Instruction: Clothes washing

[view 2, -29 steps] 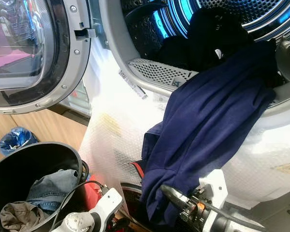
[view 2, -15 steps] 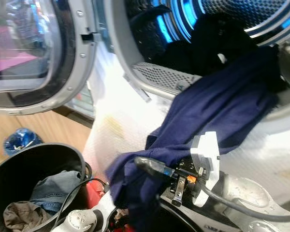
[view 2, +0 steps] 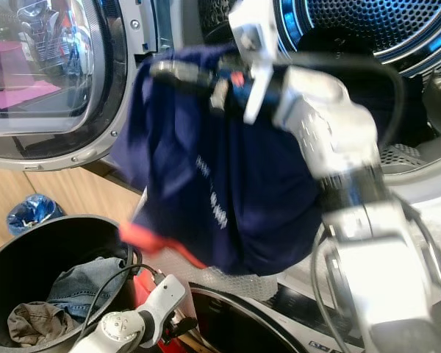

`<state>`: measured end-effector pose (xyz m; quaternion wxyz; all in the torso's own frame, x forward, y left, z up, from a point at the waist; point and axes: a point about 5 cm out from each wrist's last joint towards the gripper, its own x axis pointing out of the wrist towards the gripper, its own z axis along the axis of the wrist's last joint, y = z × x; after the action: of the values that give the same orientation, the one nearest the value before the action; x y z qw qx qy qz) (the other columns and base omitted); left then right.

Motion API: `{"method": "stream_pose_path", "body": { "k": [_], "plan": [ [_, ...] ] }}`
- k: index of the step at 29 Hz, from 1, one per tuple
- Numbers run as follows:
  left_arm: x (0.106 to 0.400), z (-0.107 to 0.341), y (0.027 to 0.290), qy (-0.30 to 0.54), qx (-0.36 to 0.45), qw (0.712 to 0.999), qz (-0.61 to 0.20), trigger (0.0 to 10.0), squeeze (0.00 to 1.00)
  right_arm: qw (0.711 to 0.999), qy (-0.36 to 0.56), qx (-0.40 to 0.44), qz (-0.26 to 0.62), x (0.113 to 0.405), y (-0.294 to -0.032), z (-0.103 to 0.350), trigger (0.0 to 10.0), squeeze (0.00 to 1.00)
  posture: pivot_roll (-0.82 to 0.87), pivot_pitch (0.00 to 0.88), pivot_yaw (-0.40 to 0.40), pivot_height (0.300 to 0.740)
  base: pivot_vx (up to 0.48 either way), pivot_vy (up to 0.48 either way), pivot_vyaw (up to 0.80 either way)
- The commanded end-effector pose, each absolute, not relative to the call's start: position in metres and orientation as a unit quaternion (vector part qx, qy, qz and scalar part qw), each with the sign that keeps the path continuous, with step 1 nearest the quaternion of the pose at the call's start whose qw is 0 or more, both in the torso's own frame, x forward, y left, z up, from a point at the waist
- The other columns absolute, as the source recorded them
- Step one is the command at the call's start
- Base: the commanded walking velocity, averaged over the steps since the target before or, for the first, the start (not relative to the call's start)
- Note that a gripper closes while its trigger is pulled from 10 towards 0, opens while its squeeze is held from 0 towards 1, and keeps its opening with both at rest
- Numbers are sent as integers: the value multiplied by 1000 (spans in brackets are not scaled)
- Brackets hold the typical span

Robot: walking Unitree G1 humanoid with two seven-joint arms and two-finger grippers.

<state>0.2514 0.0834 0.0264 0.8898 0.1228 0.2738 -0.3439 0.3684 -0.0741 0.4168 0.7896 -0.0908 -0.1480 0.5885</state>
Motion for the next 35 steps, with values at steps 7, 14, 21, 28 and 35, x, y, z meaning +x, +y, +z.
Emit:
{"method": "stream_pose_path", "body": {
  "k": [7,14,21,28,35],
  "plan": [
    [250,26,85,277,123,894,-330,10000,0,940,-208,-78,258,389,-113,472,0,0,-62,15,-38,740,0,0,0],
    [247,25,85,279,121,894,-329,10000,0,956,-263,83,-102,372,-212,507,0,0,-55,22,-36,740,0,0,0],
    [246,27,86,272,116,901,-317,10000,0,904,-308,110,-276,349,-265,514,0,0,-68,35,-28,740,0,0,0],
    [245,28,82,272,119,897,-329,10000,0,987,-145,-20,-64,409,-191,430,10000,0,-71,39,-14,740,0,0,0],
    [244,28,82,274,122,895,-330,10000,0,991,-119,-28,-53,416,-183,411,10000,1000,-68,39,-11,740,0,0,0]
  ]
}}
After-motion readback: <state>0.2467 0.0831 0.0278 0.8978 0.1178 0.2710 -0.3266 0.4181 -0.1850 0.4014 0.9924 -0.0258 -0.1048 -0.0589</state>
